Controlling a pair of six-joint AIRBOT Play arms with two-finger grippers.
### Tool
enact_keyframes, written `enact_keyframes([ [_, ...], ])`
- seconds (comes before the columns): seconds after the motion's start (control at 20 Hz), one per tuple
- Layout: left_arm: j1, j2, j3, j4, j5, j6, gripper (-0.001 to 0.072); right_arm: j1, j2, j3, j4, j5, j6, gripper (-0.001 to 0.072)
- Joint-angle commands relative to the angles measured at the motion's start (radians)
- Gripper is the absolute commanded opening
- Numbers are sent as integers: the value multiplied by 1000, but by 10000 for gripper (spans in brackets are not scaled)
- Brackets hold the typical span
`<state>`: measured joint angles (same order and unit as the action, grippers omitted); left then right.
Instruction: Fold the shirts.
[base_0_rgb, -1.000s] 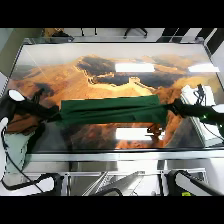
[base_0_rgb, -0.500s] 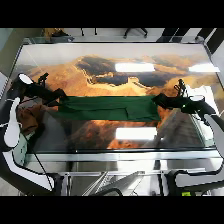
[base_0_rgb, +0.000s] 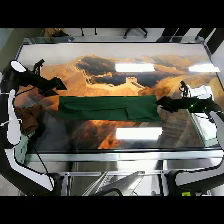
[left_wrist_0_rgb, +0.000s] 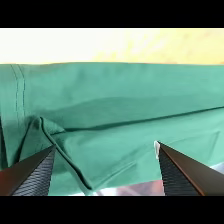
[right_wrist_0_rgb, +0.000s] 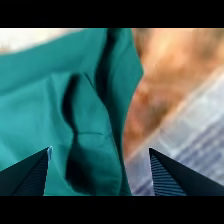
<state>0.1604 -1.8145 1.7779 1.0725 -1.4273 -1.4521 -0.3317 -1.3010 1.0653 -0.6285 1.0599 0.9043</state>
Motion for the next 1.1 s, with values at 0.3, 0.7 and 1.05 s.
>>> enact_keyframes([
  [0.3, -16, 21, 29, -212, -31, 6, 686, 96, -84, 3, -4, -18, -24, 251],
  [0.7, -310, -77, 29, -209, 25, 38, 13, 78, -2, 80, -40, 81, -22, 20],
  [1.05, -701, -260, 30, -212, 325, -12, 13, -55, 193, 360, -69, 342, 51, 19],
])
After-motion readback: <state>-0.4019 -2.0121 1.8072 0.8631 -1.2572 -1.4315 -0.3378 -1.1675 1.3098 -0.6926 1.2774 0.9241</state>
